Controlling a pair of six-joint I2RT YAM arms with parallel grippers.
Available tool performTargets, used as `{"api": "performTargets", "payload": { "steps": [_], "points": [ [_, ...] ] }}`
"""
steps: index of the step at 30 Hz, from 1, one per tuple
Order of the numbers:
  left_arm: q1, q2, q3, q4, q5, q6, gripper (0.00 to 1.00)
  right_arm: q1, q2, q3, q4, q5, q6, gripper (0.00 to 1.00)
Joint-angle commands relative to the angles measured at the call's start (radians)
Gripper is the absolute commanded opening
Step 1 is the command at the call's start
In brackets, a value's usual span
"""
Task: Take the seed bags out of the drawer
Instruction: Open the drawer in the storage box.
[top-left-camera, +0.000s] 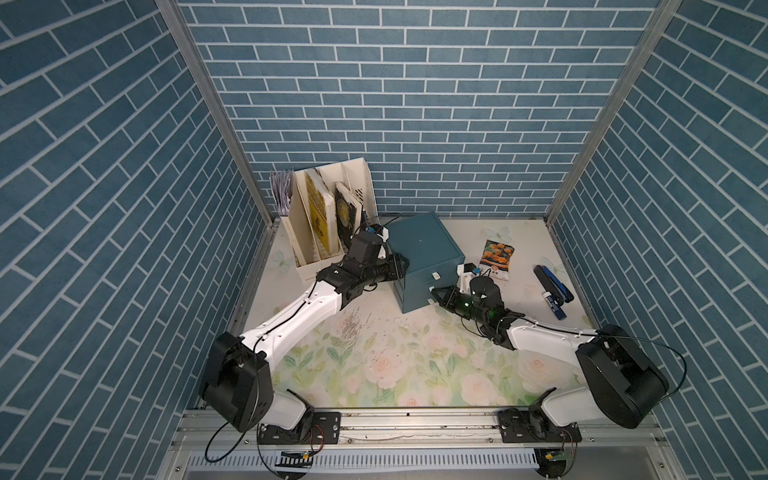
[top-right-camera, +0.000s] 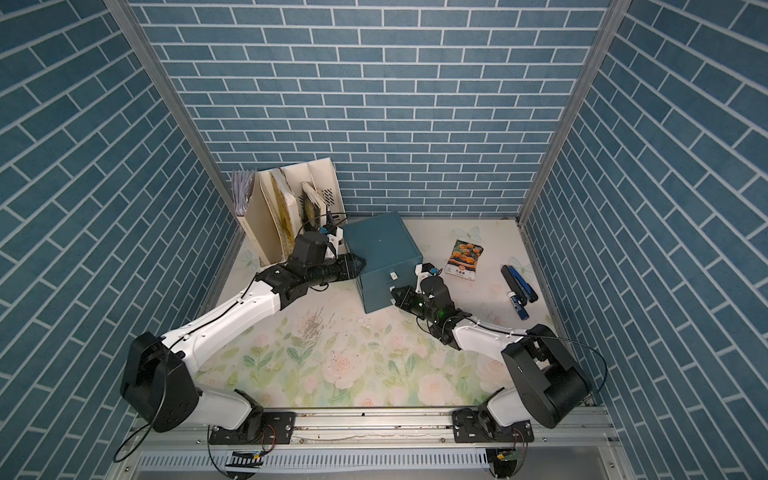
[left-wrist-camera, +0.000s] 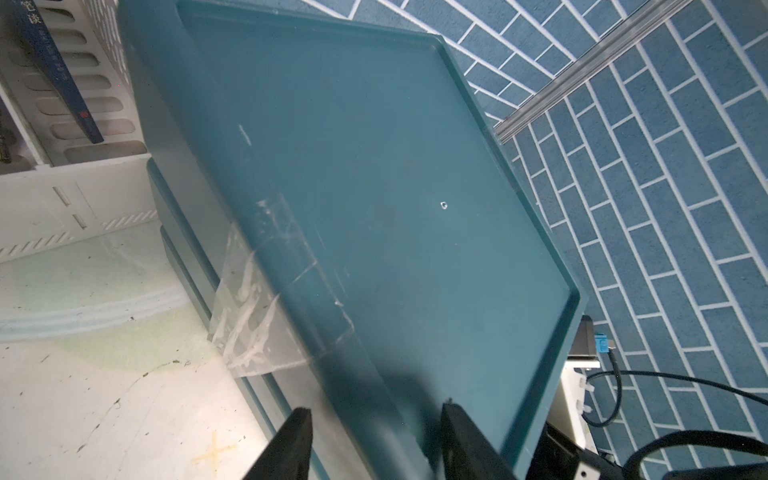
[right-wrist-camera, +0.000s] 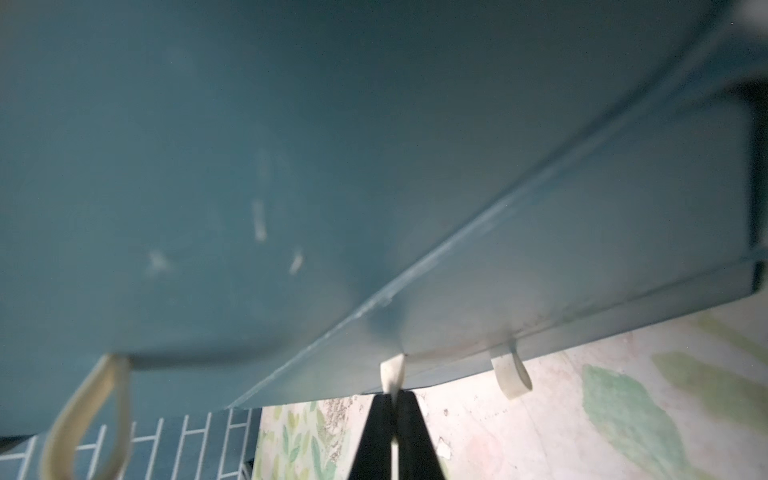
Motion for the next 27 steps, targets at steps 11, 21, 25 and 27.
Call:
{"api": "performTargets", "payload": {
  "steps": [11,21,25,27],
  "points": [
    [0.013,0.027,0.019,-0.069,-0.012,0.014,0.54,-0.004,-0.052,-0.022,-0.072,-0.032,-0.025,0.0],
    [0.014,0.022,0.013,-0.069,-0.021,0.011,0.54,0.0,-0.201,-0.059,-0.273,-0.088,-0.066,0.0],
    [0.013,0.02,0.01,-0.067,-0.023,0.01,0.53,0.013,-0.262,-0.075,-0.357,-0.106,-0.083,0.0],
    [0.012,0.02,0.009,-0.067,-0.024,0.008,0.53,0.019,-0.297,-0.086,-0.395,-0.108,-0.086,0.0]
  ]
}}
